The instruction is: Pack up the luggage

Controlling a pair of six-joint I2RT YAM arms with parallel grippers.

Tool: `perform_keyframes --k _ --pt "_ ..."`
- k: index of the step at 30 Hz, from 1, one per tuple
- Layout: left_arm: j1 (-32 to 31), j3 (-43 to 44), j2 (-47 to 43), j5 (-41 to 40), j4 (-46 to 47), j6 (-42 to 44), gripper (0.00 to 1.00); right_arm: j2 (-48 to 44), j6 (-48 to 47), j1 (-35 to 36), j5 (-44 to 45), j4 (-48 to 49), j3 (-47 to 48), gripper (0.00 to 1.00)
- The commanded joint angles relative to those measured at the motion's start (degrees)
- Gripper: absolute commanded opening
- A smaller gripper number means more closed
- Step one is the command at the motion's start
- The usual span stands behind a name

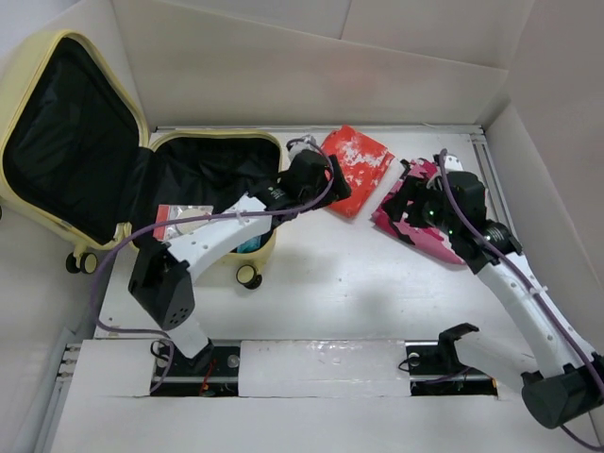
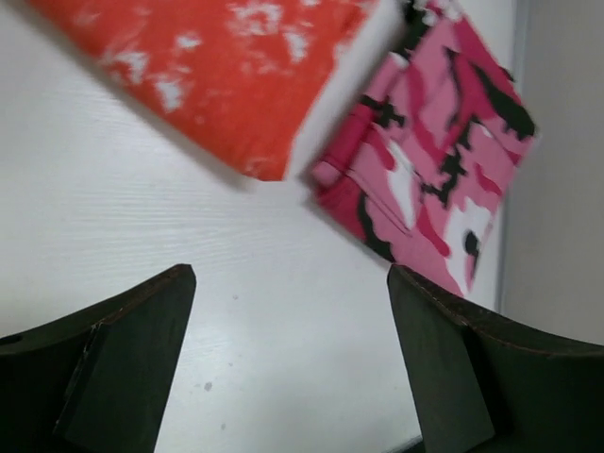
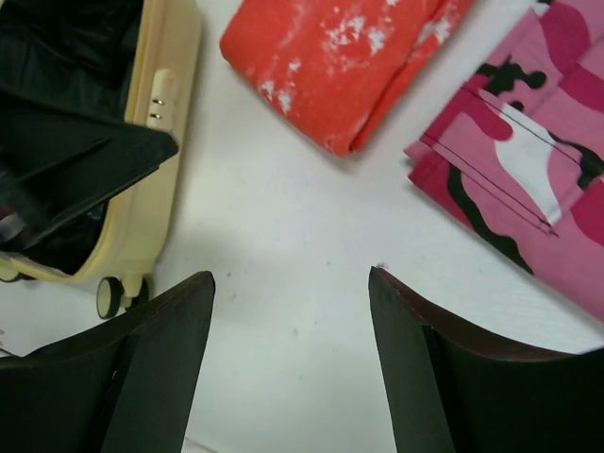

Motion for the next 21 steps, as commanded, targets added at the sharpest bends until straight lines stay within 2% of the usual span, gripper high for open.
perform_keyframes --k 1,8,12,17,21 --pt "2.9 -3.3 0.8 -4.8 4.7 -9.8 0.81 -4.7 -1.8 -1.7 -0.1 -5.1 -0.8 0.72" --pt "2.9 1.8 13.9 -10.8 4.7 -23.3 0.81 -12.1 -1.8 -2.8 -3.7 -8.8 -3.3 0.72" --pt "2.9 4.7 20.9 -9.6 3.4 -32.3 0.78 -14.1 -1.8 -2.8 -8.0 -9.9 -3.9 0.72" --pt "3.4 5.5 25.1 -11.9 1.2 -41.0 0.75 -16.0 -3.1 -2.8 -10.9 -11.8 -3.2 0.72" --pt "3.4 3.7 26.3 -13.4 4.5 -45.8 0.75 -17.1 -4.7 -1.1 -9.7 -14.1 -1.9 0.72"
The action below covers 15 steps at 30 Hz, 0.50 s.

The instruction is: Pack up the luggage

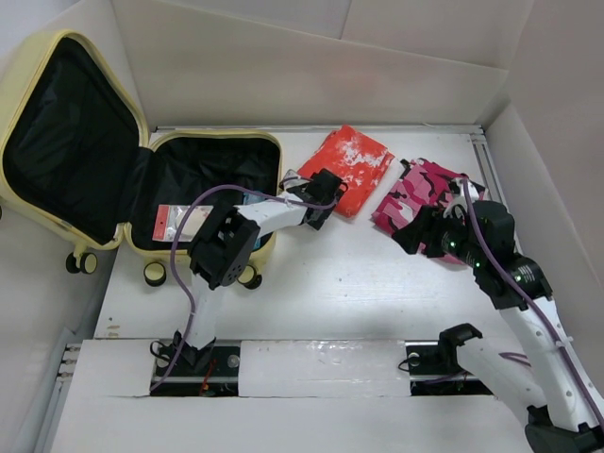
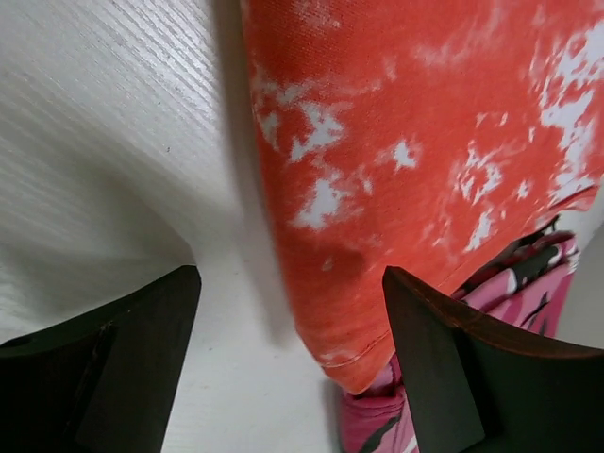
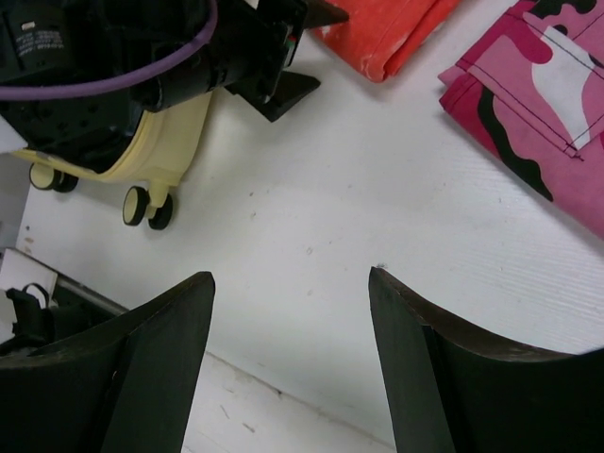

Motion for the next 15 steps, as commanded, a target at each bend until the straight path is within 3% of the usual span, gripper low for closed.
perform_keyframes --k 1,8,13,15 --pt "0.3 0.3 0.9 -3.4 1.4 -9.0 0.75 -1.9 -1.9 1.8 -0.7 -2.3 1.9 0.72" --pt "0.3 7.1 7.5 -2.9 -1.2 -12.3 0.75 -4.5 -1.9 4.3 -0.7 -3.3 1.9 0.72" --pt "0.3 9.8 11.9 -2.3 -2.2 -15.6 0.68 -6.3 -1.9 5.5 -0.7 -4.4 3.3 0.72" --pt "0.8 11.8 12.5 -2.8 -2.8 -15.6 0.60 -6.8 -1.9 5.5 -0.7 -5.1 4.0 0.72"
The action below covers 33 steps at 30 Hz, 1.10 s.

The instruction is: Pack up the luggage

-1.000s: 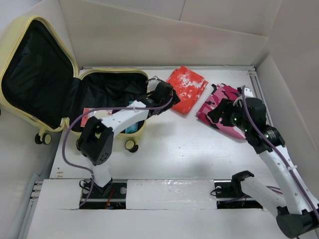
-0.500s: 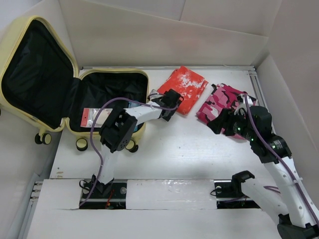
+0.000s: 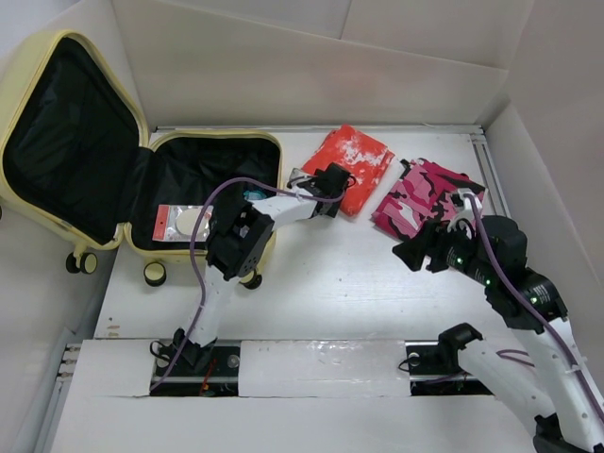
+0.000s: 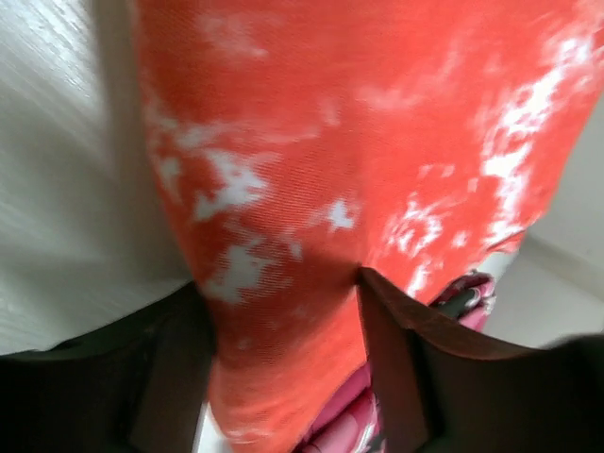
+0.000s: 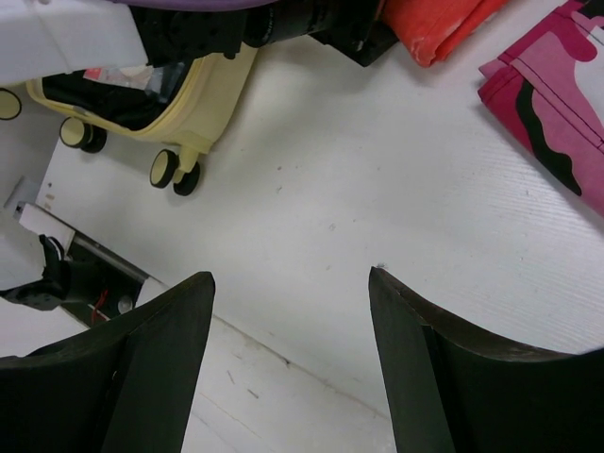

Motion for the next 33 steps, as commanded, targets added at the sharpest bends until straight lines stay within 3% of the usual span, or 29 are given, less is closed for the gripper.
perform_keyframes --k 1,3,6,7,12,16,19,20,23,33 --pt "0.4 1.4 3.8 -2.3 -5.3 -2.4 0.51 -1.1 -0.6 0.6 -0.3 -0.8 3.9 0.72" --pt "0.4 1.4 3.8 -2.3 -3.7 -1.4 0.31 -1.8 -0.6 1.2 0.3 -2.1 4.8 0.72" --pt "1.0 3.1 4.5 -2.3 -2.7 2.3 0.13 -2.3 -0.6 1.2 1.6 -3.8 7.5 0.72" --pt "1.0 3.1 5.0 -1.6 -2.7 3.0 0.00 -2.3 -0.6 1.2 1.6 -3.8 8.3 0.72" --pt "1.0 4.7 2.6 -2.2 1.0 10.6 0.00 -2.8 -1.1 1.2 3.3 -5.5 12.1 0.72" --pt "1.0 11.6 -0.9 -3.4 1.7 21.4 0.00 -2.8 -1.1 1.2 3.8 -5.5 12.1 0.72" --pt "1.7 24.3 -0.5 -1.7 -2.7 30.6 0.00 -2.2 -1.1 1.2 3.8 -4.2 12.1 0.72" --pt "2.4 33.8 0.2 -0.6 -5.0 32.5 0.00 -1.6 -1.1 1.2 3.8 -3.4 12.1 0.72" --pt "5.9 45.6 1.8 4.2 -8.5 39.0 0.00 0.9 -1.1 1.2 3.8 -1.9 13.2 0.72" --pt "22.4 35.3 -17.0 19.2 -0.8 56.3 0.00 5.9 -1.7 1.2 4.3 1.1 14.2 0.72"
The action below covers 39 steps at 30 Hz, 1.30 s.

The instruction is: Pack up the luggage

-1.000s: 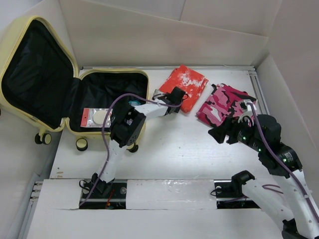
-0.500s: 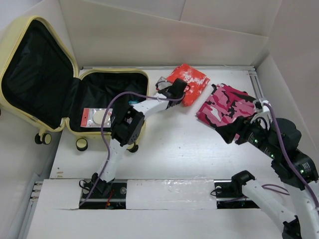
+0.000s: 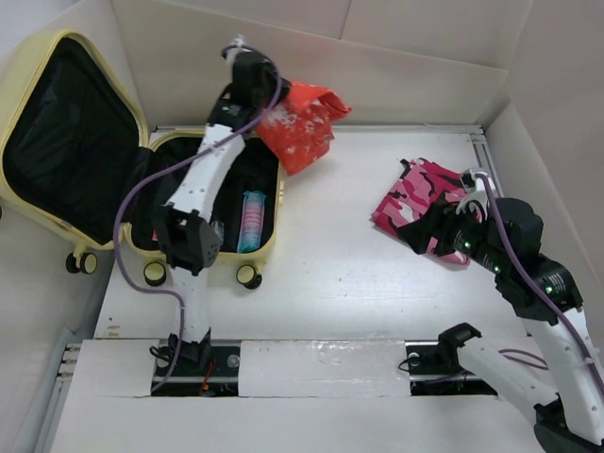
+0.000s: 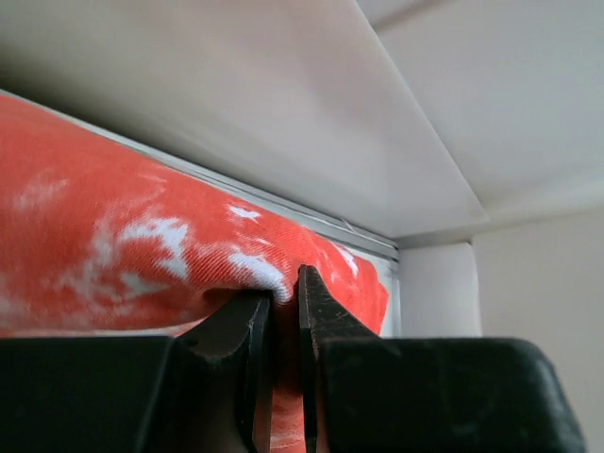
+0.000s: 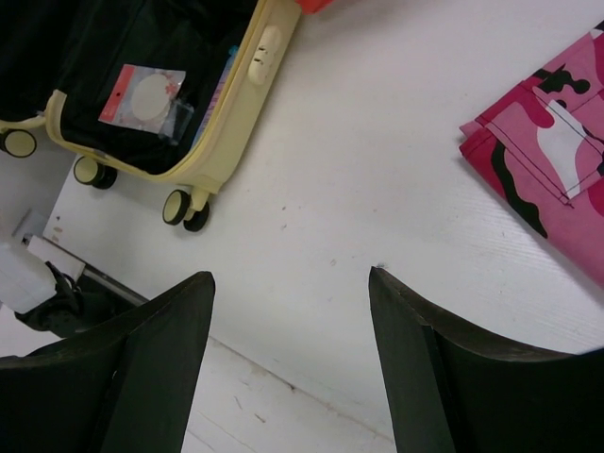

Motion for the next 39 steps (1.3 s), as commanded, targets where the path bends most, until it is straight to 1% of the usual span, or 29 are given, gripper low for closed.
perform_keyframes --k 1,2,4,6,7,8,9,10,11,12,13,14,18,20,21,23,24,25,26,27,28,29,30,31,32,33,34,36,39 --pt "6.0 -5.8 -11.4 6.1 8.3 9.6 0.00 1.2 -0.9 0.5 0.8 4.5 2.4 0.72" --pt "8.6 -7.7 -13.8 8.6 9.2 11.0 0.00 1.2 -1.4 0.5 0.8 4.5 2.4 0.72" --pt "11.6 -9.3 -14.4 12.6 10.2 11.0 0.00 2.8 -1.4 0.5 0.8 5.8 2.4 0.72" --pt "15.0 -5.0 -12.0 14.1 7.1 10.4 0.00 3.8 -1.4 0.5 0.3 6.4 2.4 0.72" --pt "15.6 -2.4 -11.0 14.6 5.4 10.4 0.00 4.3 -1.4 0.5 -0.4 6.4 2.4 0.72" --pt "16.3 3.2 -9.9 14.6 4.7 10.4 0.00 5.4 -1.4 0.5 -0.4 7.0 2.4 0.72" --pt "17.2 5.9 -8.9 14.6 4.7 10.4 0.00 6.1 -1.4 0.0 -0.9 7.1 2.4 0.72" --pt "19.6 8.0 -7.2 16.2 4.7 7.8 0.00 6.7 -1.4 0.0 -1.6 7.6 2.9 0.72" --pt "21.1 9.4 -6.7 17.7 7.1 6.0 0.00 7.7 -1.4 0.0 -1.6 7.6 2.9 0.72" --pt "22.6 9.9 -6.7 20.2 9.1 4.3 0.00 7.7 -1.4 0.0 -1.6 7.6 3.6 0.72" --pt "25.2 9.9 -6.7 21.0 10.6 2.9 0.00 8.4 -1.4 0.0 -2.1 7.6 3.6 0.72" --pt "26.2 9.9 -6.0 21.5 12.5 1.5 0.00 8.4 -1.4 0.0 -2.1 8.2 4.2 0.72" --pt "27.5 8.7 -5.4 22.6 12.1 2.5 0.00 9.0 -1.9 0.0 -1.5 8.7 4.2 0.72" --pt "27.5 1.1 -9.1 22.6 12.9 3.6 0.00 9.5 -1.9 0.0 -1.5 9.2 4.2 0.72" --pt "27.5 -8.0 -11.0 22.6 15.0 4.7 0.00 9.5 -1.9 0.0 -1.5 9.3 3.6 0.72" --pt "27.5 -19.9 -16.1 21.8 19.3 6.2 0.00 9.5 -1.9 0.0 -2.0 9.8 3.1 0.72" --pt "27.5 -26.0 -21.5 21.1 21.5 7.0 0.00 9.5 -1.4 0.0 -2.0 9.8 2.1 0.72" --pt "27.5 -31.8 -24.2 21.1 25.0 7.8 0.00 8.8 -1.4 0.0 -2.0 9.8 1.5 0.72" --pt "27.5 -43.2 -26.6 19.8 26.6 8.5 0.00 8.8 -1.4 -0.6 -2.0 9.8 0.9 0.72" --pt "27.5 -48.7 -31.1 19.7 28.1 9.7 0.00 8.1 -1.4 -0.6 -2.5 9.8 0.3 0.72" --pt "27.5 -53.9 -33.4 19.7 31.1 9.7 0.00 8.1 -1.4 -0.6 -2.5 9.8 -0.9 0.72" --pt "27.5 -64.4 -35.5 20.3 33.1 9.7 0.00 7.6 -1.4 -0.6 -2.5 9.8 -1.5 0.72" --pt "27.5 -69.2 -37.6 20.3 34.5 9.7 0.00 7.0 -1.4 -0.6 -2.5 9.2 -1.5 0.72" --pt "27.5 -73.7 -41.8 20.3 35.8 9.7 0.00 7.0 -1.4 -1.1 -2.5 9.2 -2.3 0.72" --pt "27.5 -77.9 -43.6 20.3 38.6 9.0 0.00 7.0 -1.9 -1.1 -2.5 9.2 -2.8 0.72" --pt "27.5 -84.3 -45.2 20.3 38.6 9.0 0.00 7.0 -1.9 -1.1 -2.5 8.6 -2.8 0.72" --pt "27.5 -86.5 -47.9 20.3 38.6 9.0 0.00 7.0 -1.9 -1.1 -2.5 8.6 -3.3 0.72" --pt "27.5 -90.7 -49.6 19.7 38.6 9.0 0.00 7.0 -1.9 -1.1 -2.5 8.6 -3.8 0.72" --pt "27.5 -91.4 -50.2 17.8 34.0 9.0 0.00 7.0 -1.9 -1.6 -3.6 8.6 -3.9 0.72"
